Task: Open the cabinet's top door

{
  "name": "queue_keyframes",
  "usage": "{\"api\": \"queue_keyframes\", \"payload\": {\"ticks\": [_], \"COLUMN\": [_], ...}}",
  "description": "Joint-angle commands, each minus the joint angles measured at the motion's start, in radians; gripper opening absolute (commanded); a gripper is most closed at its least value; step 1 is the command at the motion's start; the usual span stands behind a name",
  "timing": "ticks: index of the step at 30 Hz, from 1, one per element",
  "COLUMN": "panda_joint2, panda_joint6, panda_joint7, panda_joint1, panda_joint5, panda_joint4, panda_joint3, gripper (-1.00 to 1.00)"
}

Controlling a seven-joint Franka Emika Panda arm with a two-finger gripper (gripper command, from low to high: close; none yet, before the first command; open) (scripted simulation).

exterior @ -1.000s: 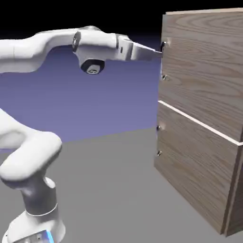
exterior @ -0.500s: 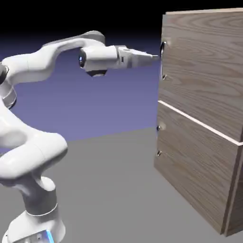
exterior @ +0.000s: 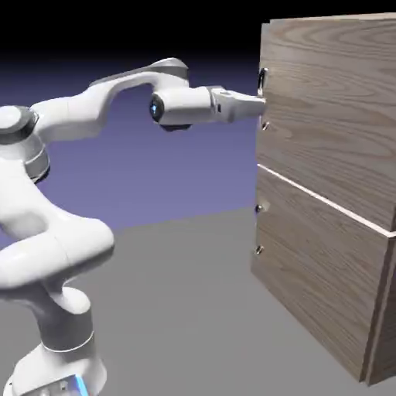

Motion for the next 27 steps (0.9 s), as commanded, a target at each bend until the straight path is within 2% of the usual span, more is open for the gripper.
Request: {"api": "queue_keyframes", "payload": {"ticks": [1,14,27], "panda_joint2": [-0.007,-0.138,-0.268], "panda_joint6": [-0.027,-0.396,-0.719], "panda_joint7": [-0.014,-0.104,-0.102], "panda_joint1": [0.034,0.453,0.581], "panda_joint5": [0.000,-0.220,-0.640], "panda_joint4": [-0.036,-0.472,-0.657], "panda_joint3": [-0.026,-0.459,-0.930], "gripper": [-1.00,-1.00,-1.00]}}
